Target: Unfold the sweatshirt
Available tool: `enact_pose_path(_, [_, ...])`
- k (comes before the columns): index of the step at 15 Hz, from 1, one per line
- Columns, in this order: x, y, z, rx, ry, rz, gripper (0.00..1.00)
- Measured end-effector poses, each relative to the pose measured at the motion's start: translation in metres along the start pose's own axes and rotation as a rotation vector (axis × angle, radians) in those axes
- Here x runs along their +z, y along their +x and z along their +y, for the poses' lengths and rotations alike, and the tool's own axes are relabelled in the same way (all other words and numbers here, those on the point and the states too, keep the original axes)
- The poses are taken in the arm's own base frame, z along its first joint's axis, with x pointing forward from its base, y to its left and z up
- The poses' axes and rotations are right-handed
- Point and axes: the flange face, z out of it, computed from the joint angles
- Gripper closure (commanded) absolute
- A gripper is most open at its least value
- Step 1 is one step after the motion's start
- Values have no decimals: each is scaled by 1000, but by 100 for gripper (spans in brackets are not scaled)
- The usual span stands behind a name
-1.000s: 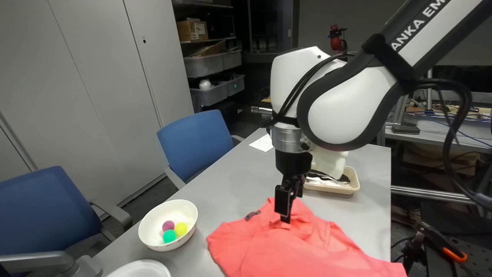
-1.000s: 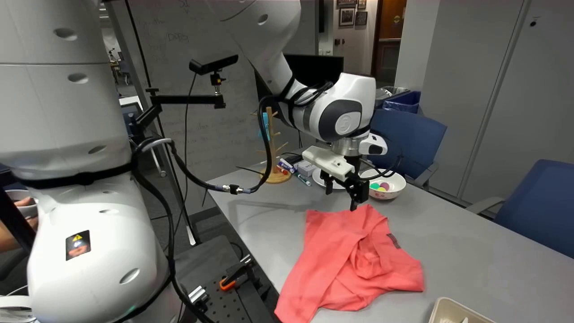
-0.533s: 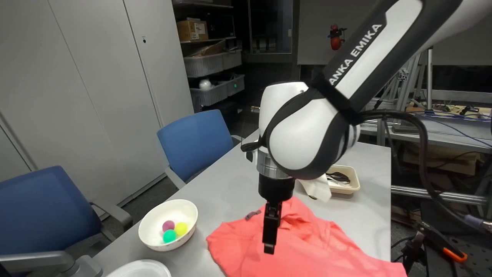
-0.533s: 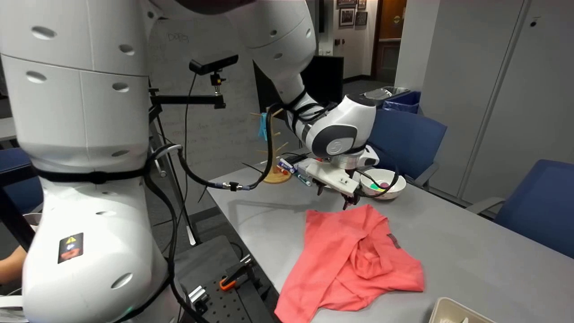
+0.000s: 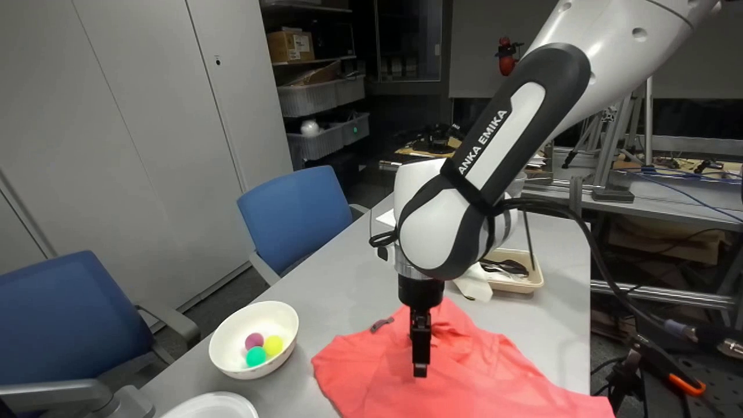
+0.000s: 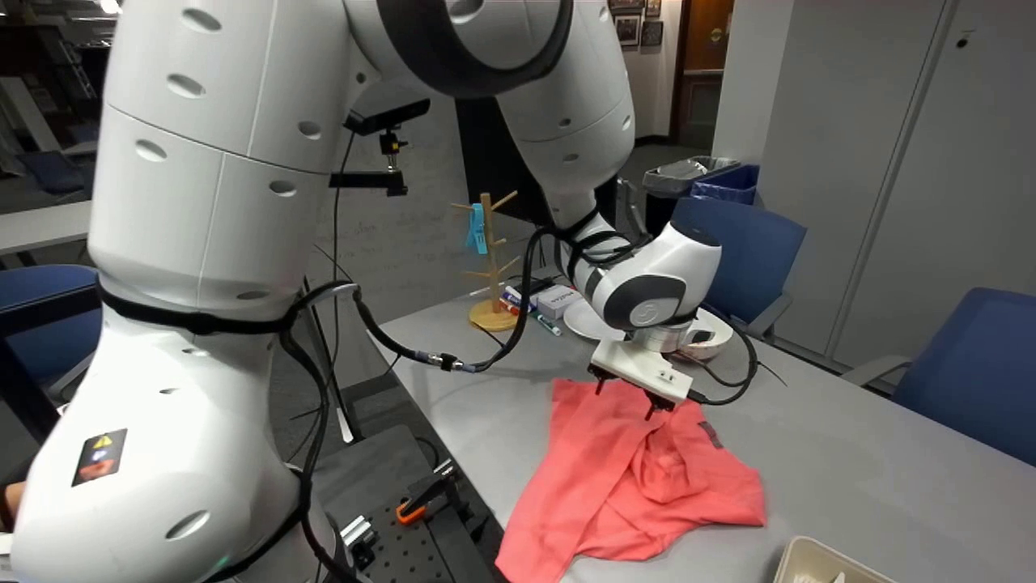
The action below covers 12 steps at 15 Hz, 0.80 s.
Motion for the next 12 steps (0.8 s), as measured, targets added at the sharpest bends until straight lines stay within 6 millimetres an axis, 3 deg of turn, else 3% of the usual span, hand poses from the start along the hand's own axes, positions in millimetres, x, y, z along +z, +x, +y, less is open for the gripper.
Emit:
enact_pose_path(7, [28, 13, 11, -35, -11, -30, 0])
enact_pose_path(12, [32, 27, 20, -21, -24, -18, 0])
